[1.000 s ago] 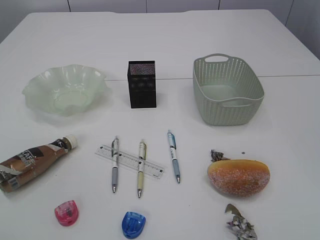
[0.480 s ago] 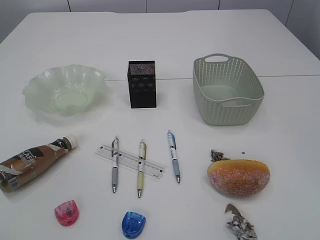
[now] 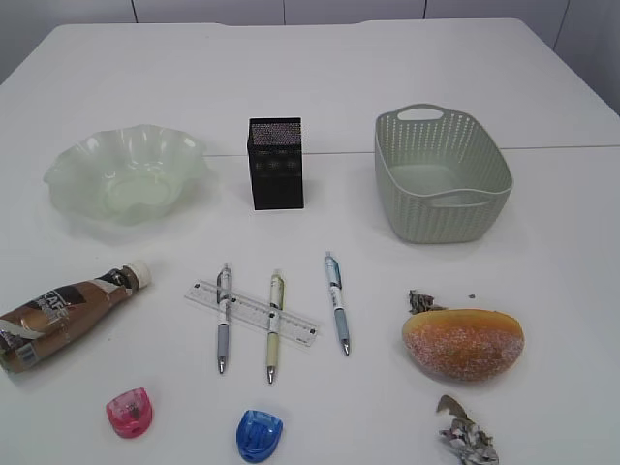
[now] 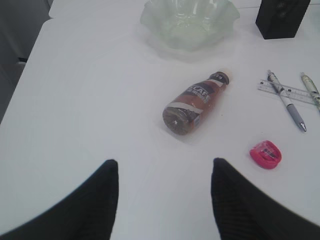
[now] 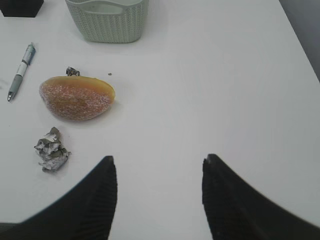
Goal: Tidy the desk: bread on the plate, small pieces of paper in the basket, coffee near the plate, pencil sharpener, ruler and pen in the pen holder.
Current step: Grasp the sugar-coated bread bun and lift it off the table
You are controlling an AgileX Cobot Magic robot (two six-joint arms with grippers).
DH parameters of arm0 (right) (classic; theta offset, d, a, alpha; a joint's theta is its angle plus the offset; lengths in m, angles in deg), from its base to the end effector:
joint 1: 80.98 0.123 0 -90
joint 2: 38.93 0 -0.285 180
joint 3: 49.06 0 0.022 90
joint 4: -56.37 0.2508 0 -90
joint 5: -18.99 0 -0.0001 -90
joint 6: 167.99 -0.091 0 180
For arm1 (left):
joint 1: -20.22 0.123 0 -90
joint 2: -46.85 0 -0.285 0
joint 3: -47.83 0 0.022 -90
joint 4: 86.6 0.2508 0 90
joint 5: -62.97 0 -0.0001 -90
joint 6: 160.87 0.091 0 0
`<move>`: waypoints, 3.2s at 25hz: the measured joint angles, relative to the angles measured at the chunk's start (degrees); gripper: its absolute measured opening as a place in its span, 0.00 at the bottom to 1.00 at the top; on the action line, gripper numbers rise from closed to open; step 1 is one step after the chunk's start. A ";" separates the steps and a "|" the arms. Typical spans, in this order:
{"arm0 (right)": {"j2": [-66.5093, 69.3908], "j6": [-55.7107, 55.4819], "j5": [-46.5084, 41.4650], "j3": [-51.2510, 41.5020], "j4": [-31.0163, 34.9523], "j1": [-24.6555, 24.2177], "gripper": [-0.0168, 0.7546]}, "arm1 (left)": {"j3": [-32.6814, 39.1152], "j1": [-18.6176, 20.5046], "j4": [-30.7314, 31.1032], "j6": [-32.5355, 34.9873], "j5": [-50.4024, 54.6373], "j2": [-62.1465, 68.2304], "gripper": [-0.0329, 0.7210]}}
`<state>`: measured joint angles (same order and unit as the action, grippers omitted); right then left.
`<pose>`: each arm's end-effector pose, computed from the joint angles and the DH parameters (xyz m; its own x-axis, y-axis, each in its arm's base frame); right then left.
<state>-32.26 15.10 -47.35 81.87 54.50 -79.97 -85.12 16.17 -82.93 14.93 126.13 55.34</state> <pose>-0.0111 -0.0029 0.2671 -0.5302 -0.0763 -0.8444 -0.0279 0.9970 -0.0726 -0.0075 0.0057 0.2815 -0.4787 -0.0105 -0.8779 -0.0007 0.9999 -0.0115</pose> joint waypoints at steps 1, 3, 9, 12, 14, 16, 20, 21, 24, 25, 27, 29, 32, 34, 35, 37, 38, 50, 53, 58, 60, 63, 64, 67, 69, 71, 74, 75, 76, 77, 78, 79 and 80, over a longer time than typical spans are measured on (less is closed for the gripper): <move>0.00 0.00 0.00 0.00 0.00 0.00 0.55 | 0.00 0.00 0.00 0.00 0.00 0.00 0.62; 0.00 0.00 0.00 0.00 0.00 0.00 0.55 | 0.00 0.00 0.00 0.00 0.00 0.00 0.62; 0.00 -0.90 4.36 1.47 2.58 0.00 0.55 | 0.00 0.00 -1.68 0.00 -0.36 0.00 0.62; 0.52 -1.75 7.59 3.17 5.17 0.00 0.55 | -1.28 0.00 -4.07 0.00 -1.82 0.67 0.62; 4.14 -2.03 7.61 4.13 6.70 0.00 0.55 | -2.52 0.00 -4.88 0.00 -2.49 2.53 0.62; 9.09 -2.09 8.53 4.81 8.16 0.00 0.55 | -3.54 0.00 -4.99 0.00 -3.13 5.78 0.62; 20.98 -2.09 12.99 4.95 14.11 0.00 0.55 | -3.88 0.00 -5.13 0.00 -5.25 13.64 0.62; 24.31 -2.09 14.28 4.95 15.32 0.00 0.55 | -3.88 0.00 -5.13 0.00 -6.32 15.78 0.62; 34.08 -2.09 18.17 5.48 16.98 0.00 0.55 | -3.88 0.00 -5.27 0.00 -9.84 22.06 0.62; 37.73 -1.79 18.30 6.24 17.10 0.00 0.55 | -3.88 0.00 -5.48 0.00 -11.05 24.31 0.62; 44.62 0.67 18.00 8.39 17.21 0.00 0.55 | -3.88 0.00 -5.96 0.00 -12.74 28.32 0.62; 51.72 4.87 17.13 11.49 17.21 0.00 0.55 | -4.00 0.00 -6.71 0.00 -13.16 32.21 0.62; 60.95 11.12 15.02 16.59 17.21 0.00 0.55 | -5.48 0.00 -7.97 0.43 -12.34 36.00 0.62; 66.44 15.36 12.98 19.98 17.21 0.00 0.55 | -7.50 0.00 -9.30 1.64 -11.68 37.55 0.62; 69.26 17.81 12.08 21.73 17.21 0.00 0.55 | -8.49 0.00 -10.07 2.43 -11.66 38.27 0.62; 74.06 22.61 10.43 24.68 17.21 0.00 0.55 | -11.07 0.00 -11.24 3.05 -11.56 39.65 0.62; 76.46 25.22 9.58 26.20 17.21 0.00 0.55 | -12.17 0.00 -11.68 3.15 -11.56 40.56 0.62; 92.94 53.59 7.01 32.43 22.47 1.18 0.55 | -21.05 0.00 -16.00 6.66 -5.24 56.67 0.62; 95.88 58.39 7.13 32.43 22.69 2.42 0.55 | -21.05 0.00 -16.09 8.69 -4.50 58.69 0.62; 98.73 65.91 10.63 32.43 23.15 3.11 0.55 | -21.05 0.00 -16.97 10.07 -5.88 59.69 0.62; 98.81 69.22 12.20 32.43 23.15 3.11 0.55 | -21.05 0.00 -17.77 10.19 -6.53 59.71 0.62; 98.95 73.07 12.55 32.56 23.90 3.11 0.56 | -21.05 0.00 -18.43 10.41 -7.32 59.71 0.62; 99.09 74.10 12.55 32.56 24.60 3.11 0.58 | -21.05 0.00 -18.74 10.41 -7.43 59.71 0.62; 99.77 77.71 12.55 32.59 26.85 3.15 0.64 | -21.05 0.00 -19.07 10.41 -7.75 59.71 0.62; 99.88 80.16 12.55 32.59 27.42 3.50 0.66 | -21.05 0.00 -19.12 10.41 -7.88 59.71 0.62; 99.88 81.86 12.13 32.68 27.60 3.82 0.67 | -21.05 -0.03 -19.62 10.41 -7.90 59.71 0.62; 99.88 83.12 11.49 32.68 26.81 4.65 0.68 | -21.05 -0.03 -20.85 10.41 -8.00 59.71 0.62; 99.88 83.25 11.49 32.68 26.20 4.93 0.68 | -21.05 -0.03 -21.04 10.41 -8.00 59.71 0.62; 99.88 83.37 11.49 32.68 25.46 5.04 0.68 | -21.05 -0.03 -21.13 10.41 -8.00 59.71 0.62; 99.97 83.49 11.49 32.68 25.05 5.15 0.68 | -21.05 -0.03 -21.17 10.41 -8.00 59.71 0.62; 99.97 83.49 11.61 32.68 24.89 5.26 0.68 | -21.05 -0.03 -21.26 10.41 -8.00 59.71 0.62; 100.12 83.49 11.61 32.68 24.80 5.26 0.68 | -21.05 -0.03 -21.26 10.41 -8.00 59.71 0.62; 100.60 83.59 11.61 32.68 24.68 5.26 0.68 | -21.05 -0.03 -21.26 10.41 -8.00 59.71 0.62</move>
<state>68.34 98.70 -35.74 114.55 79.18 -74.72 -106.17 16.14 -104.19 25.35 118.13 115.05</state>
